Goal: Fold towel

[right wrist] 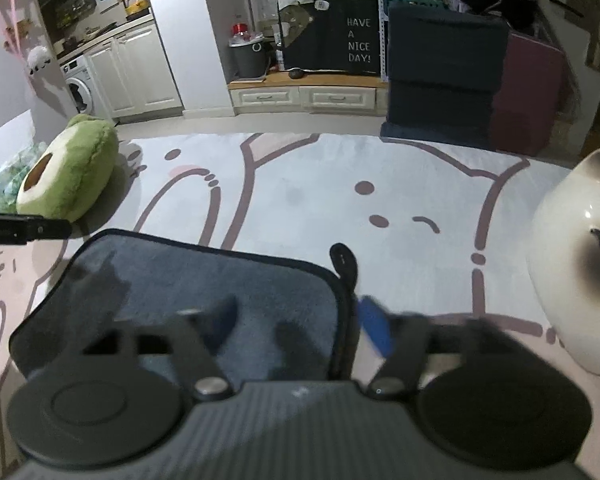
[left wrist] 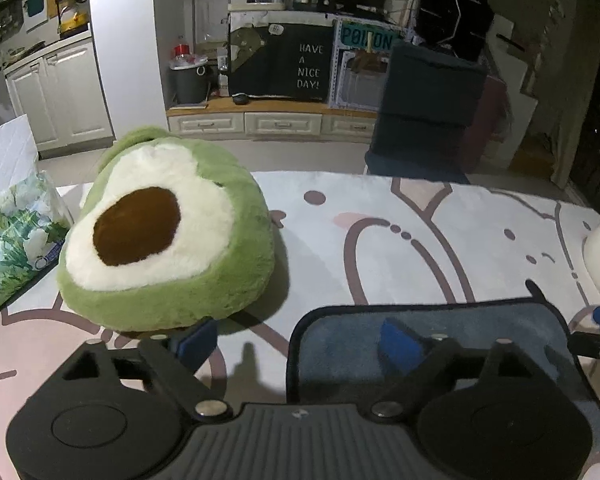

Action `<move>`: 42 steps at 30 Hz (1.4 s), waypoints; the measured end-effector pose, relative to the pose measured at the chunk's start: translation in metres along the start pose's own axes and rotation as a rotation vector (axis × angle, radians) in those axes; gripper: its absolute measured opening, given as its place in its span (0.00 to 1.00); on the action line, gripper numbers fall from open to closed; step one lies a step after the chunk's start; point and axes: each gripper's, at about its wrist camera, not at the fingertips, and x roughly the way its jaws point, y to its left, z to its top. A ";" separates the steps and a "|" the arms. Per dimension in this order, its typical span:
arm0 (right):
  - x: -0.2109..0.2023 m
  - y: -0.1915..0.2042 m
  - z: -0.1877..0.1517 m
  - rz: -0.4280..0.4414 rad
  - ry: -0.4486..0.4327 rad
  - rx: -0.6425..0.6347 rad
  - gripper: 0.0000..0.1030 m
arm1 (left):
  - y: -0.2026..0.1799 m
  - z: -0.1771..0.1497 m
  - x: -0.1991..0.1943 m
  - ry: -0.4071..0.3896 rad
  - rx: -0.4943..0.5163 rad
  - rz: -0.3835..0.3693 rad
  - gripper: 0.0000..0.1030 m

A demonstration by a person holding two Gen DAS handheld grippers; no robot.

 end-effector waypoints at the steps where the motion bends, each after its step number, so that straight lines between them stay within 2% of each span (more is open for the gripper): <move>1: 0.000 0.000 -0.001 0.001 0.003 0.007 0.90 | 0.001 -0.001 0.000 0.010 -0.004 0.001 0.94; 2: -0.001 0.000 -0.001 0.003 0.002 0.015 0.97 | 0.001 -0.001 0.001 0.016 -0.008 0.002 0.98; 4: -0.002 0.001 -0.002 0.012 0.004 0.020 0.99 | 0.001 -0.003 0.001 0.022 -0.006 -0.002 1.00; 24: -0.023 0.001 -0.006 -0.002 -0.018 0.102 1.00 | -0.010 -0.007 -0.014 0.046 -0.010 -0.015 1.00; 42: -0.074 0.016 -0.011 -0.010 -0.059 0.116 1.00 | -0.024 -0.012 -0.073 0.015 -0.010 -0.037 1.00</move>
